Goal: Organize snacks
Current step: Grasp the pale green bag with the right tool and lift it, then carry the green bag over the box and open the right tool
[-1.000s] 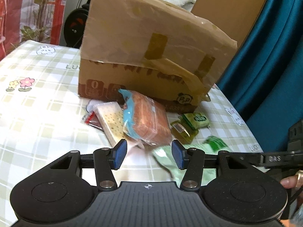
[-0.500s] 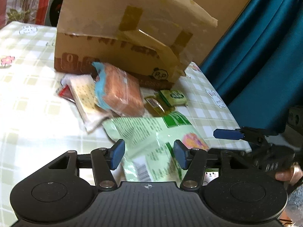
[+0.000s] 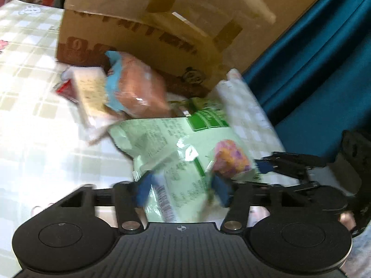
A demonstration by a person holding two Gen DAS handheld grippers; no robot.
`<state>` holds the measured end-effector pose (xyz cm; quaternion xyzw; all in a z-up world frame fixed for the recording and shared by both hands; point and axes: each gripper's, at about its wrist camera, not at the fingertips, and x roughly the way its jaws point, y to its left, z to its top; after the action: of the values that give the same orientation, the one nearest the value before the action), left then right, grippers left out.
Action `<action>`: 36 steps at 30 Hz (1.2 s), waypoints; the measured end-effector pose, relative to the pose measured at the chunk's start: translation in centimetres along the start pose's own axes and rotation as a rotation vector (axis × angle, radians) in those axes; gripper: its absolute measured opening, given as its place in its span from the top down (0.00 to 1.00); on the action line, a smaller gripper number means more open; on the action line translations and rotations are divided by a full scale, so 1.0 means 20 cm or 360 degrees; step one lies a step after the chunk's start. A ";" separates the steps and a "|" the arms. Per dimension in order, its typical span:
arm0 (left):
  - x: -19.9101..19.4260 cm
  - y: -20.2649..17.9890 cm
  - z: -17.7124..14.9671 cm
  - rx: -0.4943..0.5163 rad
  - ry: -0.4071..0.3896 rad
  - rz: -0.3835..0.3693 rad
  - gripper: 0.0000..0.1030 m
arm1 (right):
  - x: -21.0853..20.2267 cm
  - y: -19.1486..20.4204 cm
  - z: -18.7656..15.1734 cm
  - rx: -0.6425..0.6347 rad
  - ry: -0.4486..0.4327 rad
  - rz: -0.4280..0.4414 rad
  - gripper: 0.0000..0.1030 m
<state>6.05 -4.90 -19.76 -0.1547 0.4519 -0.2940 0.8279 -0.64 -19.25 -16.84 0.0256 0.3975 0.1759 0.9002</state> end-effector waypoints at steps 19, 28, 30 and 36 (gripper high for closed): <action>-0.31 -0.29 0.13 0.0323 -0.0317 -0.0109 0.55 | -0.38 0.17 0.21 -0.0127 -0.0290 -0.0124 0.65; -0.46 -0.38 0.25 0.0426 -0.0481 -0.0127 0.55 | -0.50 0.22 0.38 -0.0167 -0.0451 -0.0149 0.66; -0.49 -0.39 0.27 0.0444 -0.0512 -0.0125 0.55 | -0.52 0.22 0.41 -0.0175 -0.0485 -0.0151 0.66; -0.56 -0.44 0.38 0.0479 -0.0623 -0.0116 0.55 | -0.58 0.25 0.55 -0.0224 -0.0604 -0.0165 0.66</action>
<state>4.61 -4.78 -3.66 -0.0997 0.2284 -0.3520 0.9022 -1.40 -17.50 -0.27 -0.0253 0.2084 0.1488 0.9663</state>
